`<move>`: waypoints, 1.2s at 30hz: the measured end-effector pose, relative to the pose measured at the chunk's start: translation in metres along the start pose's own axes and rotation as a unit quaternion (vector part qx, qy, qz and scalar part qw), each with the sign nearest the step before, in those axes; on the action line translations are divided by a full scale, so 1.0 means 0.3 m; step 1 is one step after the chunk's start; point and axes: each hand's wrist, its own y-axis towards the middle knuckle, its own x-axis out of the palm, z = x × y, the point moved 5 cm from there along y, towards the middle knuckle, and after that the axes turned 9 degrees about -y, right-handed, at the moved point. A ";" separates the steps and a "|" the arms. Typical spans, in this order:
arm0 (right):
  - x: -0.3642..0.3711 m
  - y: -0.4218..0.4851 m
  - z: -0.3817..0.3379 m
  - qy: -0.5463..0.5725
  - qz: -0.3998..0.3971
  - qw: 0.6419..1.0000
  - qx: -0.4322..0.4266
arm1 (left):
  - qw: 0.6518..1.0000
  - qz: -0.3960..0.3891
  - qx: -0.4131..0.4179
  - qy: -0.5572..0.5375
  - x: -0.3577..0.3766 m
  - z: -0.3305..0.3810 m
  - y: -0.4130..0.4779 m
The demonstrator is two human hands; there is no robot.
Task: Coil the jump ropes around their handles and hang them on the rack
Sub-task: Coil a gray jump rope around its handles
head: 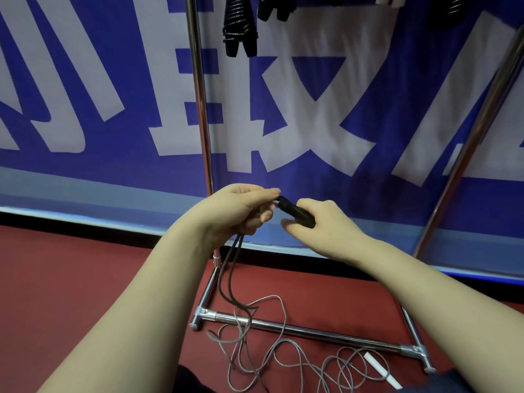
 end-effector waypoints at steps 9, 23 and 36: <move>-0.015 0.009 -0.011 0.077 0.044 0.995 0.038 | 0.995 -0.016 0.016 -0.094 0.029 0.012 0.003; -0.041 0.024 -0.028 0.225 0.030 0.971 0.070 | 0.990 0.001 0.083 -0.115 0.054 0.046 0.005; -0.108 0.040 0.025 0.598 0.162 0.759 0.199 | 0.989 -0.067 0.073 0.107 0.106 -0.020 0.017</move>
